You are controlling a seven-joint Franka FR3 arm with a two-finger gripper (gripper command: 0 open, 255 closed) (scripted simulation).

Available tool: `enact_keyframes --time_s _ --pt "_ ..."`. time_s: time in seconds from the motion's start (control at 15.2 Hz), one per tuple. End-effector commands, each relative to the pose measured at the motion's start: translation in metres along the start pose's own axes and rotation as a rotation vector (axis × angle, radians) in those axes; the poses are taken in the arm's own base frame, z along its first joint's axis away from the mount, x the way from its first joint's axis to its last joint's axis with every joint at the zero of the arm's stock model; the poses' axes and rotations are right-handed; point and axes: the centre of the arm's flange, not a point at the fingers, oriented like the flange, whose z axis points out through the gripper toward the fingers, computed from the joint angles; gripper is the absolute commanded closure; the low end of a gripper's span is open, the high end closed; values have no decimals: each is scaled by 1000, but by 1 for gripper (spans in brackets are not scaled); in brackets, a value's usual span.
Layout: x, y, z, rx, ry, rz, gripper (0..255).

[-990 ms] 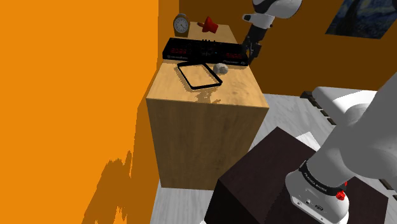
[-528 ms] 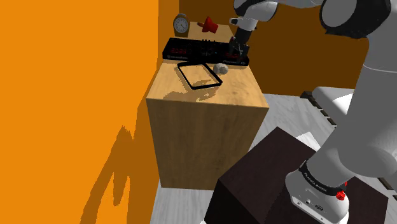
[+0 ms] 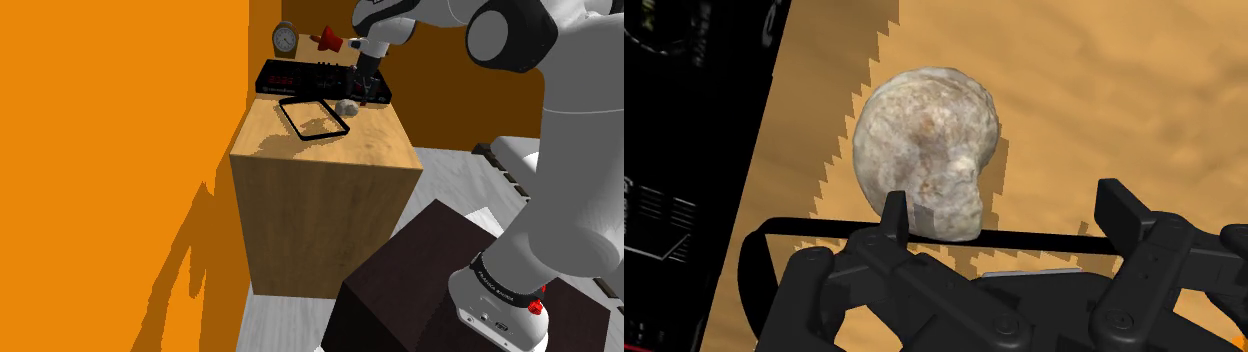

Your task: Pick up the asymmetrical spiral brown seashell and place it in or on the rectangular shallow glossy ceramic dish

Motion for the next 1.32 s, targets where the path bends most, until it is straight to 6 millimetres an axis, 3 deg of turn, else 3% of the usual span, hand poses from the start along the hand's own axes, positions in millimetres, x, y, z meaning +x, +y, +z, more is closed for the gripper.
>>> enact_keyframes --time_s 0.0,0.07,0.59,0.66,1.19,1.25 --pt "0 0 10 0 0 -1 0" --pt "0 0 18 0 0 -1 0" --pt "0 0 18 0 0 -1 0" --pt "0 0 18 0 0 -1 255" --pt "-5 -2 12 0 0 -1 255" --pt "-1 1 2 -22 1 -6 255"
